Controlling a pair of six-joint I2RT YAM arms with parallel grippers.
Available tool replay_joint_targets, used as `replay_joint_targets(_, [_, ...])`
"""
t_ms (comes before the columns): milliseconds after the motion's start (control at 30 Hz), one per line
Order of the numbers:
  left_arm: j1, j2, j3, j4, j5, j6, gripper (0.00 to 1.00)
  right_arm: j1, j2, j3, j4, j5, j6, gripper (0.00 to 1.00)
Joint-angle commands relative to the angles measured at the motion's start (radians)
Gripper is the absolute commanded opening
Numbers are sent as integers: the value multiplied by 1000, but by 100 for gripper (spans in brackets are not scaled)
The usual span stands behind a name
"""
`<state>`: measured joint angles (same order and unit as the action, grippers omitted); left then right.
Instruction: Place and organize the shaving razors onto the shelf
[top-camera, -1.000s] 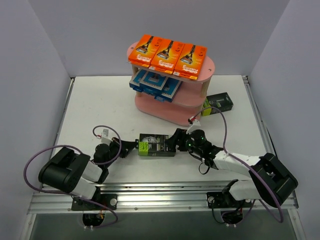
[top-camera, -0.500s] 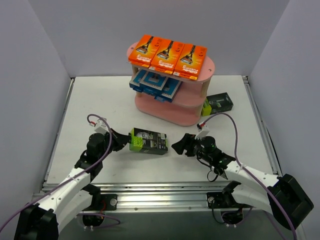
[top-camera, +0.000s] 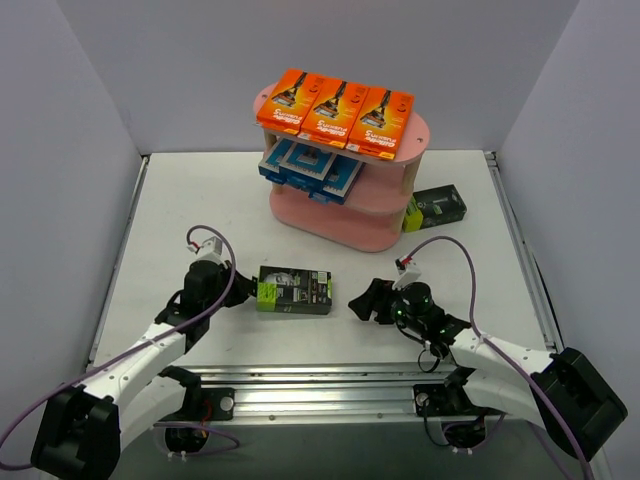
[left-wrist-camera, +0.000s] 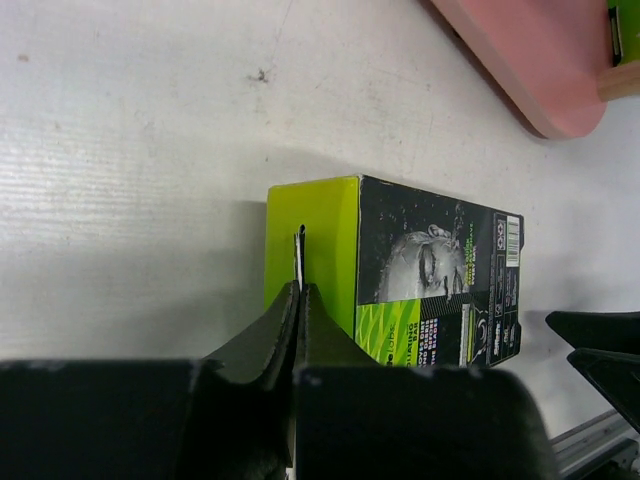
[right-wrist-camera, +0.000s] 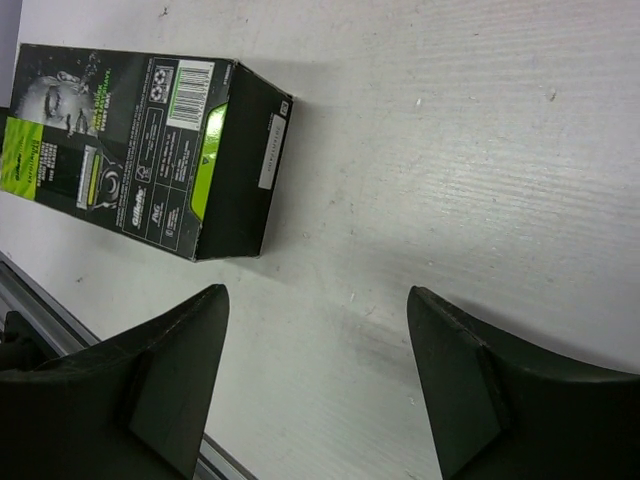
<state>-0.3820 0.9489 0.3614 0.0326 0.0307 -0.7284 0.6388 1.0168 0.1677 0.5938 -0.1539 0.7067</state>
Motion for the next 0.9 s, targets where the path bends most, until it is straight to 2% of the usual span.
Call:
replay_joint_targets(0, [-20,1,76,72,-49,86,2,-11,-21,-13,55,13,7,68])
replay_joint_targets(200, [-49,40,152,87,-123,217,2,-31,-15,-13,55,-7,-12,68])
replay_joint_targets(333, [-72,88,145,196,-185,286,2,-56,0,-1,54,-41,-38,68])
replay_joint_targets(567, [-84,228,146,419,-213,333,2,-105,11,4,50,-96,-62,68])
replay_joint_targets(867, [-83,341,252,503,-219,356,2,-148,32,-2,77,-133,-61,68])
